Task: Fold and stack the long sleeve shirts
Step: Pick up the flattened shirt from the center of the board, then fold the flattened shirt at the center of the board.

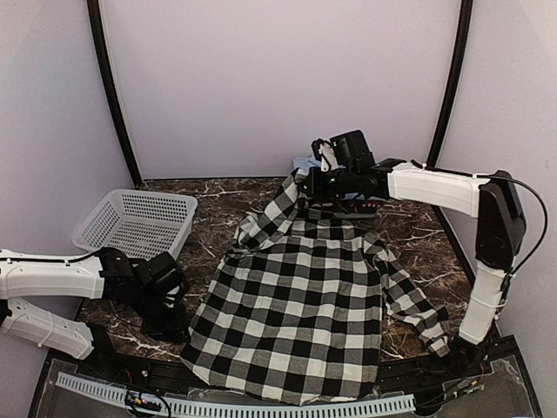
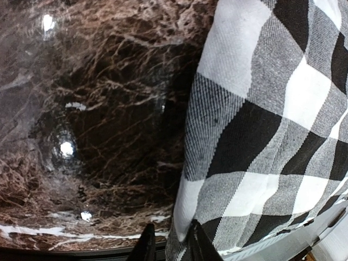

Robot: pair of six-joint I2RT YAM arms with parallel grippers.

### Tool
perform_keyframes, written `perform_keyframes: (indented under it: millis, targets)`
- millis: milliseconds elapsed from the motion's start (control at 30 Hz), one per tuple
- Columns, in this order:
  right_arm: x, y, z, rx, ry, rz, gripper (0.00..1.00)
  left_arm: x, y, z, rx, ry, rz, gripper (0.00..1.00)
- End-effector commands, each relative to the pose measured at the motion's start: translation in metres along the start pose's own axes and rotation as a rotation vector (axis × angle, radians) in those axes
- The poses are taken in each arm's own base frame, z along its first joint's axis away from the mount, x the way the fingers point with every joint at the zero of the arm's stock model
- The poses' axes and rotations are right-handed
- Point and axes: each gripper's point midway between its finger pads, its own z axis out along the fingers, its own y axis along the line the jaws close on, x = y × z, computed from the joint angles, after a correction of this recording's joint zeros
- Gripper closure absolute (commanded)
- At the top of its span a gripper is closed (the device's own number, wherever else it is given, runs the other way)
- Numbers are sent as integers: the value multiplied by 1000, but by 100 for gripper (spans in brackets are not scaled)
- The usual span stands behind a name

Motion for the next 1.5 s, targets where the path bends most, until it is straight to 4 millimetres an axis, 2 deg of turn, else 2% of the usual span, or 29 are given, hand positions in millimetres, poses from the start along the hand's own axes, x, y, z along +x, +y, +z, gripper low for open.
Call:
perform_keyframes:
  millis: [0,33,100,267,333,533,633,767,1067,1333,1467]
  targets:
    - [-43,55,-43,-162,-108,1,100,8,-1,11,2,34,-1,84]
    - [-48,63,-51,-187,-130,0,100,8,-1,12,0,34,1,92]
    - [-57,75,-65,-223,-162,3,100,9,-2,11,-5,35,10,99]
    - [-72,100,-97,-270,-227,-19,100,4,-6,-3,-15,-3,38,100]
    - [-78,100,-106,-253,-255,-24,100,2,-13,-10,2,-16,66,100]
    - [-85,80,-125,-119,-305,-34,100,8,-44,-27,31,-18,245,100]
    - [-83,64,-137,-37,-327,-30,100,18,-69,-36,68,-6,363,100]
    - [-77,39,-154,88,-352,-27,100,31,-99,-39,109,28,517,100]
    - [-50,1,-185,243,-354,-9,100,54,-149,-25,183,143,740,100]
    - [-28,-16,-206,290,-347,22,100,69,-170,-6,243,234,816,100]
    - [-17,-21,-204,303,-318,25,100,71,-174,1,256,257,831,100]
